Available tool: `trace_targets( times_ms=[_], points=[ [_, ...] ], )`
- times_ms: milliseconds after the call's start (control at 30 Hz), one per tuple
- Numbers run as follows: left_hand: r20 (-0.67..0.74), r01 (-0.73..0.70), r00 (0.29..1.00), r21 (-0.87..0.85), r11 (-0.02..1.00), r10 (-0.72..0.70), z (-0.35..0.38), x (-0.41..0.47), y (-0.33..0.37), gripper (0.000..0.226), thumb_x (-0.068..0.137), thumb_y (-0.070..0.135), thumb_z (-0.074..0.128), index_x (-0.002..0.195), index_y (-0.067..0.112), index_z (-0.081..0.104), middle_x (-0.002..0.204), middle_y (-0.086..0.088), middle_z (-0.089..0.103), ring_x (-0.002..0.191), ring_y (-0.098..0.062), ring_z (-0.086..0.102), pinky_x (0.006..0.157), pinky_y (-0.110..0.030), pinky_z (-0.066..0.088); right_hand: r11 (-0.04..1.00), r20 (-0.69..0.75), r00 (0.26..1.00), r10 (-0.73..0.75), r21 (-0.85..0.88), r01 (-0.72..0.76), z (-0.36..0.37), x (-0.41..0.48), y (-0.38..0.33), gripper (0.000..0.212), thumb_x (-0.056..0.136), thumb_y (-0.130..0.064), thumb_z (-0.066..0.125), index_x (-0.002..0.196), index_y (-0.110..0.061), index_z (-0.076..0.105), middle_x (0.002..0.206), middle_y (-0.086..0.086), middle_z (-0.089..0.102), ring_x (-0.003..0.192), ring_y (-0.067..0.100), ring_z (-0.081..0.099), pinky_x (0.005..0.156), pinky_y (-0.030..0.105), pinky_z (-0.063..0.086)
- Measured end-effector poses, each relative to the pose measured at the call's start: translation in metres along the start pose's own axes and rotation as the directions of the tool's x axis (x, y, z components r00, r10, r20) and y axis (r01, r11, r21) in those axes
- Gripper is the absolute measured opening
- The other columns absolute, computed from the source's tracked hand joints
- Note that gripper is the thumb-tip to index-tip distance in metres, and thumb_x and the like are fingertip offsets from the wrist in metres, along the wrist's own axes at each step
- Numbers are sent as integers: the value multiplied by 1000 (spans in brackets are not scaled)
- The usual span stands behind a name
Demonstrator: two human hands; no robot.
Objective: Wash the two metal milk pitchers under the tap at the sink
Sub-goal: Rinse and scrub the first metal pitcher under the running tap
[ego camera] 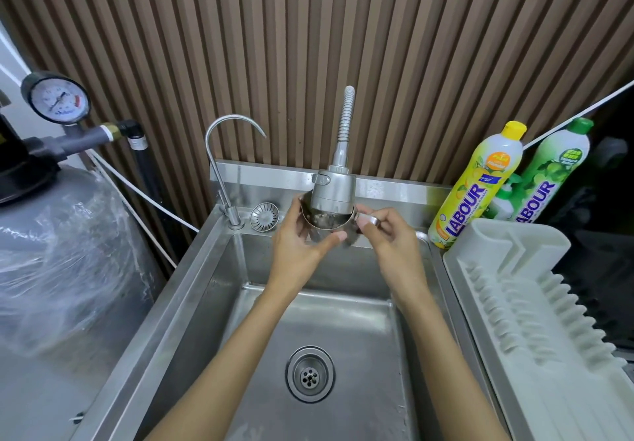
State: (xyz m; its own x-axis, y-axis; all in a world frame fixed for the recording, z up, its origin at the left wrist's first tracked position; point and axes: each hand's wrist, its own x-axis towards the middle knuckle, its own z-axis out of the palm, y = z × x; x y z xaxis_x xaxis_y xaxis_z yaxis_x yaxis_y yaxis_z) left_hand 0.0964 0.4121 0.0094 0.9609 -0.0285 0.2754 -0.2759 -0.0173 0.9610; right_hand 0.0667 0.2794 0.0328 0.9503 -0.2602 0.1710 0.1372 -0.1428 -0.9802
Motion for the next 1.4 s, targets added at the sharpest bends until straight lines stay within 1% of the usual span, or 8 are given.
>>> trace_targets(
  times_ms=[100, 300, 500, 667, 800, 1033, 1233, 1400],
  points=[
    [-111, -113, 985, 161, 980, 132, -3, -1, 0, 72, 59, 12, 84, 122, 22, 51, 118, 3, 61, 111, -11, 59, 98, -28, 46, 962, 127, 990, 61, 257, -93, 7, 3, 15, 20, 94, -9, 51, 74, -13, 48, 114, -6, 66, 103, 2, 61, 95, 23, 44],
    [-204, -121, 954, 416, 901, 222, -1, -17, 8, 84, 50, 29, 90, 126, 12, 56, 107, 2, 48, 101, -11, 49, 89, -2, 34, 853, 196, 962, 188, 454, -259, 15, -7, 31, 21, 94, -15, 51, 74, -8, 50, 78, 7, 67, 85, 22, 66, 91, 39, 54],
    [-222, 79, 975, 451, 889, 26, 0, -23, 6, 80, 47, 75, 63, 100, 15, 66, 87, 0, 49, 86, -17, 52, 76, -20, 39, 941, 48, 954, 296, 154, -300, 3, -16, 18, 27, 88, -26, 63, 73, -5, 56, 85, 17, 70, 67, 29, 70, 57, 39, 60],
    [-22, 313, 949, -7, 950, -313, 2, -22, 3, 25, 70, 34, 79, 86, 16, 71, 71, 11, 69, 69, -3, 63, 66, -11, 46, 939, -77, 982, 172, -290, -187, -11, -12, -12, 29, 83, -29, 68, 68, -6, 59, 75, 17, 71, 64, 34, 68, 62, 47, 58],
    [186, 348, 931, -195, 917, -313, 3, -16, -8, 58, 59, 22, 82, 113, 10, 65, 102, -1, 72, 100, -14, 65, 95, -24, 46, 868, -97, 995, -24, -496, -27, -11, -16, -24, 23, 84, -27, 66, 67, -15, 57, 73, 4, 67, 73, 23, 61, 68, 31, 47],
    [21, 110, 994, -237, 965, -109, 11, -10, -3, 58, 69, -17, 70, 112, 18, 53, 105, 3, 66, 97, 0, 63, 92, -19, 48, 995, 9, 999, 50, 86, -50, -5, 3, -7, 19, 89, -6, 57, 72, -11, 49, 109, -8, 68, 104, 7, 63, 91, 21, 46],
    [-153, -127, 977, 159, 979, 152, 2, -17, 3, 78, 64, 7, 81, 132, 19, 45, 128, -1, 54, 122, -16, 50, 106, -40, 40, 844, 236, 964, 125, 485, -228, 10, 2, 15, 19, 94, -9, 50, 75, -10, 46, 101, 4, 63, 102, 18, 59, 93, 31, 52],
    [-282, -36, 945, 413, 910, 165, 4, -36, 7, 85, 60, 59, 74, 132, 21, 49, 108, 4, 43, 107, -11, 42, 95, -26, 40, 908, 207, 951, 229, 305, -286, 8, -6, 20, 21, 92, -23, 55, 79, -7, 54, 71, 6, 65, 74, 17, 65, 71, 41, 59]
  ],
)
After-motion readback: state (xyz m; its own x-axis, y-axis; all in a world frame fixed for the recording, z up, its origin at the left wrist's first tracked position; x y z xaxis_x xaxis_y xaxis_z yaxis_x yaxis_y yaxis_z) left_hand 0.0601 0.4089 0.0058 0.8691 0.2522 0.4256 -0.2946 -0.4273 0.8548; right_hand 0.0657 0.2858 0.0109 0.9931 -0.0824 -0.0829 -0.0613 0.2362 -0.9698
